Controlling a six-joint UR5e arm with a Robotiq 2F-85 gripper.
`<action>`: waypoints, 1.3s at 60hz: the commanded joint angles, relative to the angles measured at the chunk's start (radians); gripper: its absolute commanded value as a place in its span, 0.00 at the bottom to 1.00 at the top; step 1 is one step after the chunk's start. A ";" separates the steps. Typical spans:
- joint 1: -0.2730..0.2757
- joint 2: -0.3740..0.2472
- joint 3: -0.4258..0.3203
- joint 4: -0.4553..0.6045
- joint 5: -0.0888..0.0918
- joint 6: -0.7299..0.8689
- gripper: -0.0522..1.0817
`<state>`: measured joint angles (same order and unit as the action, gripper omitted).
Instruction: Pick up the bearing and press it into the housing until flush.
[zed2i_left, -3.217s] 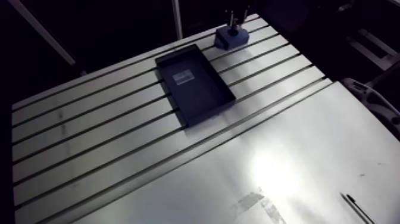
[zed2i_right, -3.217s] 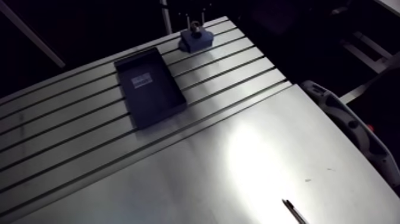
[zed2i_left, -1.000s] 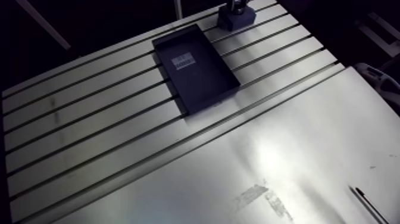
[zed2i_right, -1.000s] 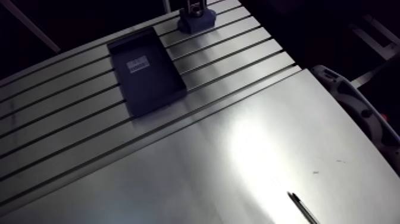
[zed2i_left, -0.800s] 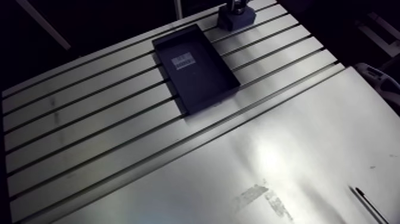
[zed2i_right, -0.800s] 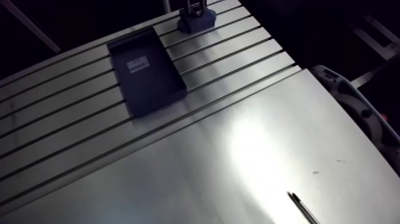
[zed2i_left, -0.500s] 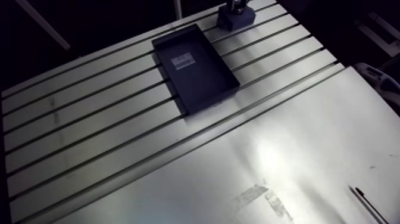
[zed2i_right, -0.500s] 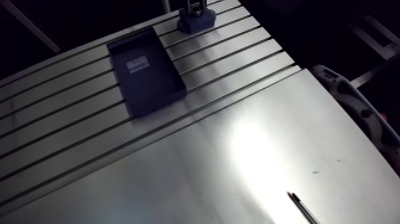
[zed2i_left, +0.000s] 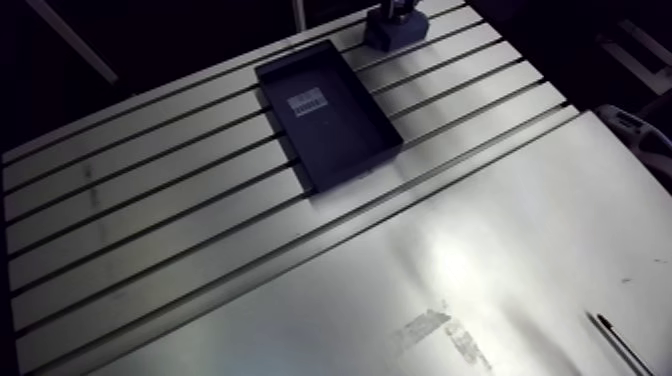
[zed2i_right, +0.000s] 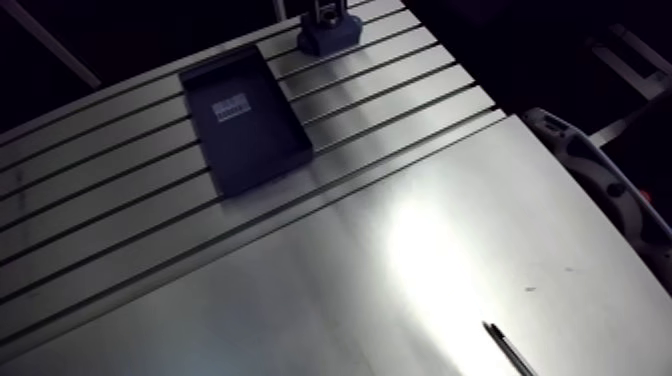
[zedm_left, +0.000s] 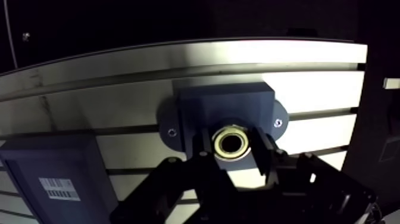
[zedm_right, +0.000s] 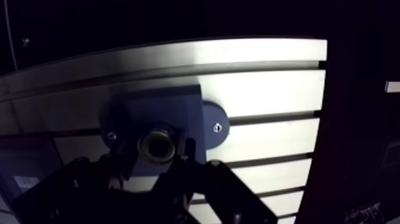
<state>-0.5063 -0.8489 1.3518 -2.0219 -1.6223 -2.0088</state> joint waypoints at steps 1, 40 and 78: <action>0.000 0.000 -0.001 0.001 0.000 0.000 0.54; 0.000 0.001 0.000 0.001 -0.001 0.000 0.54; 0.000 0.000 0.000 0.001 -0.001 0.000 0.51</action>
<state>-0.5056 -0.8474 1.3542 -2.0220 -1.6236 -2.0089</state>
